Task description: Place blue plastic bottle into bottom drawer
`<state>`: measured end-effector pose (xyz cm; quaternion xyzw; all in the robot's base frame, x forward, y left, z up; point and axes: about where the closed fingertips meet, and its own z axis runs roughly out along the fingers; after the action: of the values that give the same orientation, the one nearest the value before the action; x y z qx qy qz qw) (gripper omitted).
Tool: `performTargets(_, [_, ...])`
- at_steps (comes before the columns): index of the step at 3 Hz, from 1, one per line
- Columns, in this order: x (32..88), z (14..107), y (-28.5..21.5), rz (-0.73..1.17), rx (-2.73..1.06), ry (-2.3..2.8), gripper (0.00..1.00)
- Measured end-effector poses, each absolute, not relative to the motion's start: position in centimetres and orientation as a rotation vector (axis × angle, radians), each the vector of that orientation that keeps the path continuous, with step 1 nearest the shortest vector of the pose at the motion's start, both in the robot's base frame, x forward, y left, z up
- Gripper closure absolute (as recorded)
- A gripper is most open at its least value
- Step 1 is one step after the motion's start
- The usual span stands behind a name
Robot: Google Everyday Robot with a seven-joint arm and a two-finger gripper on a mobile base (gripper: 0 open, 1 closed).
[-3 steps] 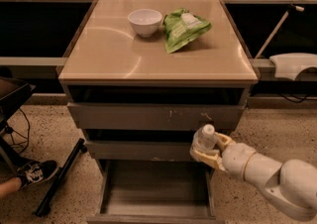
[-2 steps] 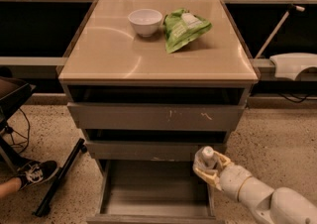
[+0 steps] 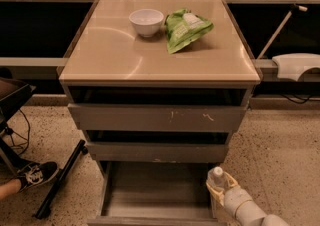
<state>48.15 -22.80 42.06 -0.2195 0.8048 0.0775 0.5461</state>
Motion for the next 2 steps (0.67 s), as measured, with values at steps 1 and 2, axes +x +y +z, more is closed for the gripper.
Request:
performTargets(1, [47.84, 38.87, -21.56, 0.241, -0.450, 1.930, 1.00])
performTargets(2, [47.80, 38.85, -21.47, 0.243, -0.451, 1.929, 1.00])
